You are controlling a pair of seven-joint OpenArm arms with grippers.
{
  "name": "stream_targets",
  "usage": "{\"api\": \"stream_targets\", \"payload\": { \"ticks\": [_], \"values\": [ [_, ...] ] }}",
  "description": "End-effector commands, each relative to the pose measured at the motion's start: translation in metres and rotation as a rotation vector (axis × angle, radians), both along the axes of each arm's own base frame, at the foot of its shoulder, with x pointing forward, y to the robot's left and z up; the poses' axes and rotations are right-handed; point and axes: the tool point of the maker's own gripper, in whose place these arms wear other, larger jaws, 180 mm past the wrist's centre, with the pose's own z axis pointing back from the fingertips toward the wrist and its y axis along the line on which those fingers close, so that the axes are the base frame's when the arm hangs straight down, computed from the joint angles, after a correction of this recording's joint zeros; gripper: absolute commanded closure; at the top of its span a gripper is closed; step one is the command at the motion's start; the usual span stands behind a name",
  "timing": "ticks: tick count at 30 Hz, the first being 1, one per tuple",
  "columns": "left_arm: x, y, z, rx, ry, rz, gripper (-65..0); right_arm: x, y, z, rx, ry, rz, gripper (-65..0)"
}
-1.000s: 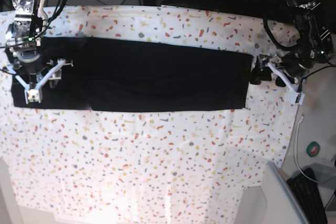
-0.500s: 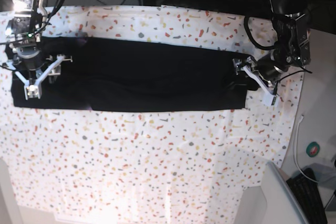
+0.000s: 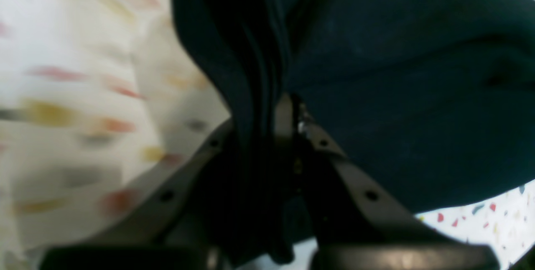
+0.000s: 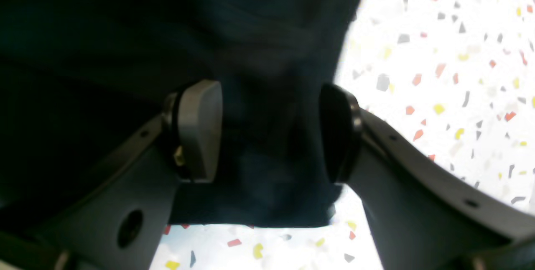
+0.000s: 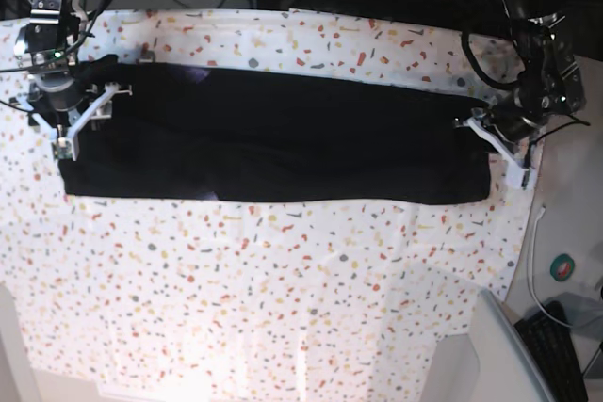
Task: Layout the t-shirt on the table in an organized manner, then fold the t-shirt properly
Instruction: 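Grasp the folded strip's ends with both grippers and pull them apart, then fold the strip end with the left gripper toward the right gripper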
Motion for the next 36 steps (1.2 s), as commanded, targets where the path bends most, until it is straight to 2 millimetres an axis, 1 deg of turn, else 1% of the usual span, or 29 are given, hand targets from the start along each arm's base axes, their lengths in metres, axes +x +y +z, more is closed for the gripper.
{"api": "stream_targets", "payload": {
  "ticks": [1, 2, 4, 6, 9, 11, 16, 20, 23, 27, 30, 32, 36],
  "values": [
    [0.009, 0.01, 0.024, 0.04, -0.069, 0.011, 0.0, 0.008, -0.005, 0.009, -0.017, -0.041, 0.002, -35.4],
    [0.009, 0.013, 0.036, 0.075, -0.095, 0.02, 0.0, 0.007, -0.005, 0.009, -0.017, -0.04, 0.002, -35.4],
    [0.006, 0.004, 0.052, 0.123, -0.126, 0.008, 0.0, 0.007, -0.005, 0.01, -0.017, -0.041, 0.003, -35.4],
    [0.003, -0.015, 0.062, 0.145, -0.145, -0.027, 0.0, 0.008, -0.004, 0.01, -0.017, -0.042, 0.006, -35.4],
    [0.002, -0.054, 0.069, 0.134, -0.164, -0.094, 0.0, 0.009, -0.004, 0.01, -0.015, -0.044, 0.005, -35.4],
    [0.004, -0.086, 0.066, 0.094, -0.161, -0.137, 0.0, 0.009, -0.003, 0.01, -0.015, -0.043, 0.007, -35.4],
    [0.013, -0.155, 0.059, 0.034, -0.143, -0.225, 0.0, 0.009, -0.004, 0.011, -0.016, -0.045, 0.004, -35.4],
    [0.022, -0.193, 0.046, -0.008, -0.102, -0.245, 0.0, 0.009, -0.005, 0.011, -0.017, -0.045, 0.003, -35.4],
    [0.022, -0.217, 0.03, -0.029, -0.055, -0.287, 0.0, 0.008, -0.005, 0.01, -0.017, -0.044, 0.003, -35.4],
    [0.019, -0.239, 0.017, -0.048, -0.016, -0.325, 0.0, 0.008, -0.005, 0.01, -0.017, -0.044, 0.003, -35.4],
    [0.017, -0.251, 0.016, -0.059, -0.009, -0.347, 0.0, 0.008, -0.005, 0.011, -0.018, -0.044, 0.003, -35.4],
    [0.015, -0.255, 0.016, -0.061, -0.009, -0.357, 0.0, 0.008, -0.005, 0.011, -0.018, -0.044, 0.003, -35.4],
    [0.018, -0.256, 0.017, -0.071, -0.013, -0.344, 0.0, 0.009, -0.005, 0.011, -0.018, -0.045, 0.003, -35.4]
  ]
}}
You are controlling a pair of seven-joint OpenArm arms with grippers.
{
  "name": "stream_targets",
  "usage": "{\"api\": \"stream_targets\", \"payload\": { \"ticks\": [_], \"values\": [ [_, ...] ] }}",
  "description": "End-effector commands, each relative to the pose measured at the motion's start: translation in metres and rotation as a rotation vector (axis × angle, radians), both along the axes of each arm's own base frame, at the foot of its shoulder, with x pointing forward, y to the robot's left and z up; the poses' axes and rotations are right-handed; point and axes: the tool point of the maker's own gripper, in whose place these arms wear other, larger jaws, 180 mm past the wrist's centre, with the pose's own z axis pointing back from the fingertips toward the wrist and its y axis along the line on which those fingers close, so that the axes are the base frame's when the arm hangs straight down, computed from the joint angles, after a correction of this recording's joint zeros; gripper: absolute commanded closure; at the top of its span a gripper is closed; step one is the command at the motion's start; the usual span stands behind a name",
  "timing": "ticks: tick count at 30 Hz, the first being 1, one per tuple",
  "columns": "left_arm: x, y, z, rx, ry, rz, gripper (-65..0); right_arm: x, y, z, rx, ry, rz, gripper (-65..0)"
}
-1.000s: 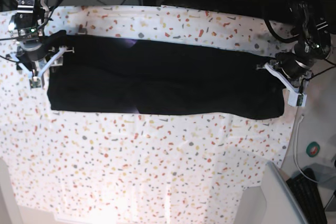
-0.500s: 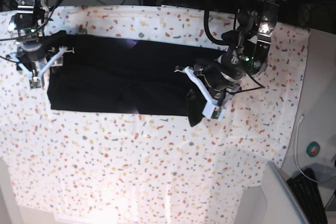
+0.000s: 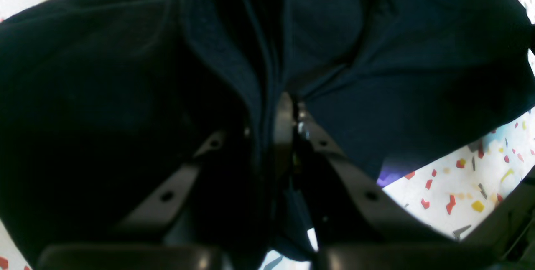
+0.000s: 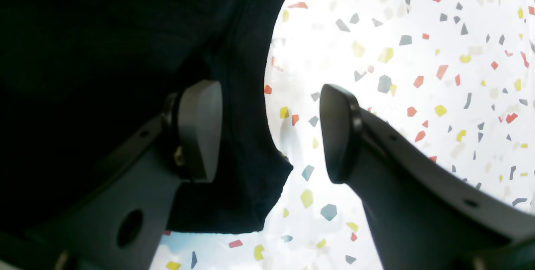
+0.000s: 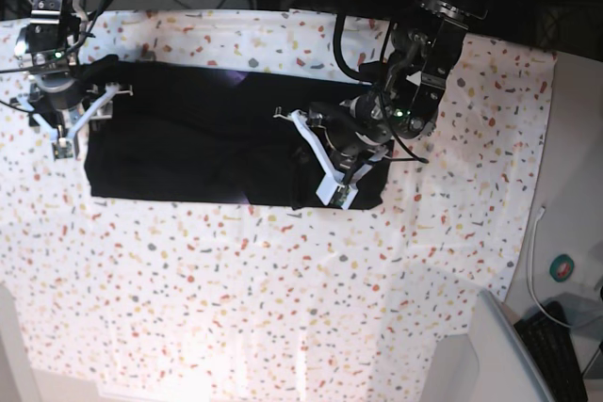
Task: Layout the t-shirt on the table in an organized manner, then fold the t-shirt properly
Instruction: 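Fold the strip end with the left gripper toward the right gripper, then release the folded end and move the left gripper back to the strip's end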
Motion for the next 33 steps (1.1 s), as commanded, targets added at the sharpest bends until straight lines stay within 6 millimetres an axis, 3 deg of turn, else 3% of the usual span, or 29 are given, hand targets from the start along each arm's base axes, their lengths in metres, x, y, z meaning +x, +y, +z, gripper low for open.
{"api": "stream_targets", "payload": {
  "ticks": [1, 20, 23, 25, 29, 33],
  "values": [
    [0.011, -0.007, 0.014, -0.036, -0.049, 0.0, 0.0, 0.009, -0.006, 0.011, -0.019, -0.043, 0.001, -35.4],
    [0.011, -0.011, 0.015, -0.039, -0.049, -0.009, 0.0, 0.009, -0.006, 0.011, -0.018, -0.043, 0.001, -35.4],
    [0.01, -0.015, 0.016, -0.047, -0.049, -0.01, -19.3, 0.009, -0.006, 0.011, -0.018, -0.043, 0.001, -35.4],
    [0.01, -0.02, 0.017, -0.059, -0.047, -0.012, -27.3, 0.009, -0.006, 0.011, -0.018, -0.043, 0.001, -35.4],
    [0.001, -0.043, 0.018, -0.074, -0.043, -0.067, -29.9, 0.009, -0.006, 0.011, -0.018, -0.043, 0.001, -35.4],
    [-0.012, -0.085, 0.02, -0.099, -0.033, -0.181, -29.9, 0.01, -0.006, 0.012, -0.019, -0.046, 0.001, -35.4]
  ]
}}
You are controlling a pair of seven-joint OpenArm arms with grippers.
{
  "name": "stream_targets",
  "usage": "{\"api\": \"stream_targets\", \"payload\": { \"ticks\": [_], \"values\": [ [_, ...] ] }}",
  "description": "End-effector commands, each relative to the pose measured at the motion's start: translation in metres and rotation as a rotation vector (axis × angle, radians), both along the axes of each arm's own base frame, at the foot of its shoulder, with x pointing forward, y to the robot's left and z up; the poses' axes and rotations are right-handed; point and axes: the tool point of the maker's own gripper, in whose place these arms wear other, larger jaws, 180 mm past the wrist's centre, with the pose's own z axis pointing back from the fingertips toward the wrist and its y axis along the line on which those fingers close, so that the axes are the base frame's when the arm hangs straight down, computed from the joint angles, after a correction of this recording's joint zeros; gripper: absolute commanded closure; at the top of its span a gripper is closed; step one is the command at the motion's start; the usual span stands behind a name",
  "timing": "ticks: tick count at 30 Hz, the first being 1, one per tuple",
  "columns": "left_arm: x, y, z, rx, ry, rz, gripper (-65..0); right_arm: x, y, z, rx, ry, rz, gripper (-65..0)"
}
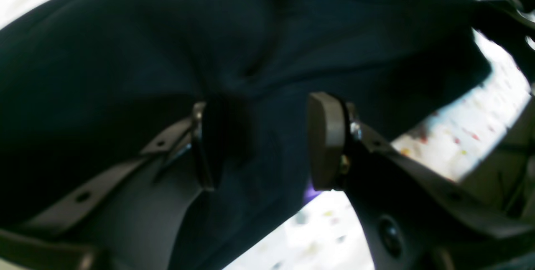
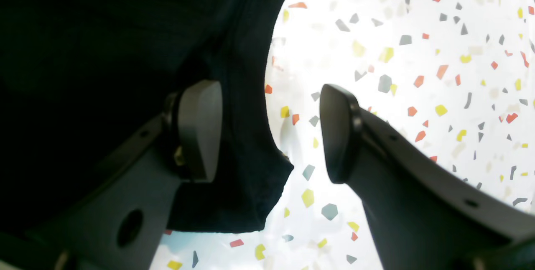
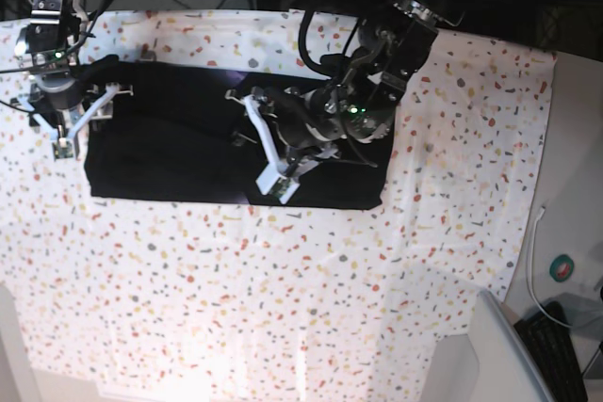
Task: Layout the t-shirt on the table in an organized manner, then fold the t-shirt properly
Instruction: 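Release the folded end and move the left gripper back to the strip's end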
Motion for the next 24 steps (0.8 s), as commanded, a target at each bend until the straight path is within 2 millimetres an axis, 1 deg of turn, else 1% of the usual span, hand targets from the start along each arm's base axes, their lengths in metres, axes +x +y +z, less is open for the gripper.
{"api": "stream_targets", "payload": {
  "ticks": [1, 2, 3, 4, 5, 6, 7, 8, 9, 10, 11, 12, 14, 16, 18, 20, 22, 23, 24],
  "values": [
    [0.006, -0.019, 0.015, -0.05, -0.035, -0.021, -29.8, 0.01, -0.006, 0.012, -0.019, -0.045, 0.001, -35.4],
    [0.004, -0.024, 0.016, -0.053, -0.037, -0.039, -29.8, 0.01, -0.006, 0.012, -0.019, -0.047, 0.001, -35.4],
    [0.004, -0.025, 0.017, -0.055, -0.041, -0.041, -29.6, 0.011, -0.006, 0.013, -0.019, -0.048, 0.001, -35.4],
    [0.006, -0.025, 0.024, -0.064, -0.058, -0.04, -29.6, 0.011, -0.006, 0.013, -0.018, -0.048, 0.001, -35.4],
    [0.012, -0.018, 0.032, -0.067, -0.085, -0.024, -29.5, 0.012, -0.006, 0.015, -0.02, -0.056, 0.001, -35.4],
    [0.011, 0.003, 0.03, -0.049, -0.088, 0.007, -29.0, 0.013, -0.007, 0.018, -0.021, -0.063, -0.003, -35.7],
    [0.012, 0.023, 0.032, -0.032, -0.099, 0.039, -27.0, 0.014, -0.01, 0.023, -0.017, -0.078, -0.017, -35.9],
    [0.017, 0.05, 0.036, -0.013, -0.119, 0.095, -22.7, 0.016, -0.009, 0.028, 0.025, -0.107, -0.046, -36.0],
    [0.022, 0.077, 0.041, 0.006, -0.14, 0.153, -16.8, 0.018, -0.007, 0.032, 0.077, -0.134, -0.073, -36.0],
    [0.023, 0.108, 0.042, 0.037, -0.147, 0.215, -9.5, 0.019, -0.008, 0.036, 0.128, -0.157, -0.094, -36.2],
    [0.024, 0.142, 0.041, 0.072, -0.152, 0.286, 0.0, 0.02, -0.008, 0.041, 0.194, -0.181, -0.105, -36.2],
    [0.025, 0.176, 0.041, 0.108, -0.155, 0.359, 0.0, 0.018, -0.006, 0.041, 0.259, -0.173, -0.111, -36.2],
    [0.027, 0.235, 0.04, 0.181, -0.158, 0.475, 0.0, 0.016, -0.012, 0.045, 0.352, -0.139, -0.1, -36.2],
    [0.023, 0.277, 0.034, 0.241, -0.144, 0.511, 0.0, 0.013, -0.019, 0.042, 0.442, -0.088, -0.095, -36.2],
    [0.017, 0.303, 0.027, 0.269, -0.125, 0.507, 0.0, 0.012, -0.032, 0.037, 0.502, -0.055, -0.112, -36.2],
    [0.012, 0.316, 0.023, 0.272, -0.116, 0.505, 0.0, 0.012, -0.042, 0.03, 0.525, 0.001, -0.097, -36.2],
    [0.008, 0.326, 0.02, 0.269, -0.105, 0.509, 0.0, 0.011, -0.039, 0.02, 0.555, 0.061, -0.054, -36.2],
    [0.005, 0.33, 0.016, 0.264, -0.1, 0.516, 0.0, 0.011, -0.04, 0.015, 0.576, 0.087, -0.07, -36.6],
    [0.005, 0.332, 0.014, 0.259, -0.105, 0.527, 0.0, 0.009, -0.042, 0.011, 0.596, 0.111, -0.089, -38.6]
  ]
}}
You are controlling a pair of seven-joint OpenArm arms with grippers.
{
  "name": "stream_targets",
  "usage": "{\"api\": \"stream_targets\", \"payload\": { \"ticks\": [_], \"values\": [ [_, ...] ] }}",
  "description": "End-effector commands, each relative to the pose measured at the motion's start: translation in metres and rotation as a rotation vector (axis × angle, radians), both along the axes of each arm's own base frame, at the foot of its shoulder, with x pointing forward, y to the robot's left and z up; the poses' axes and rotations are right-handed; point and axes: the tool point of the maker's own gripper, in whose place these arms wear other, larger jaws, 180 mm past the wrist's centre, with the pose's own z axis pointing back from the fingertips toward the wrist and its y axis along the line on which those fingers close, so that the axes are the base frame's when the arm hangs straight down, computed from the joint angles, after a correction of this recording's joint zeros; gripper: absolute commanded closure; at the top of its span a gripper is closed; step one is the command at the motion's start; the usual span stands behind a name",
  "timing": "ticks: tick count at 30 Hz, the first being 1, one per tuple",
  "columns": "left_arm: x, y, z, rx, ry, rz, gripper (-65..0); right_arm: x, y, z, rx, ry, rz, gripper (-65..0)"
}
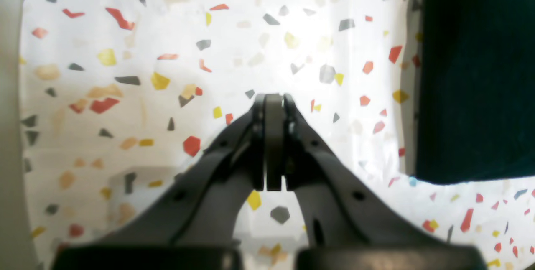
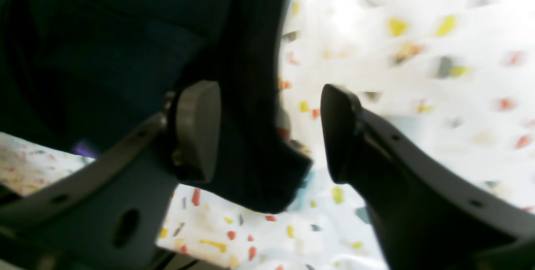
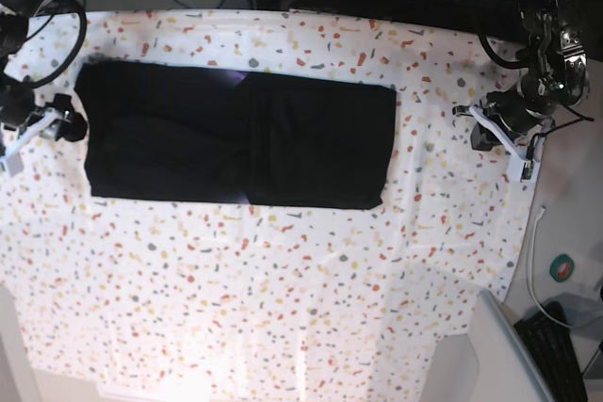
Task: Layout the t-shirt on the table in an organized manner, then fold the t-shirt properly
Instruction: 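Release the folded end and move the left gripper back to the strip's end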
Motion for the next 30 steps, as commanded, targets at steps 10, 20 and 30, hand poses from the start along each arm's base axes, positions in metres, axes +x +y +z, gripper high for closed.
{"api": "stream_targets", "payload": {
  "ticks": [10, 20, 30],
  "values": [
    [-0.002, 0.011, -0.008, 0.087, -0.025, -0.006, 0.0, 0.003, -0.01, 0.006, 0.033, 0.044, 0.008, -44.6],
    [-0.002, 0.009, -0.009, 0.085, -0.024, -0.009, 0.0, 0.018, -0.029, 0.029, -0.021, -0.034, -0.032, 0.0],
    [0.0, 0.009, -0.008, 0.088, -0.028, -0.01, 0.0, 0.042, -0.018, 0.054, -0.212, -0.136, 0.078, -37.5]
  ]
}}
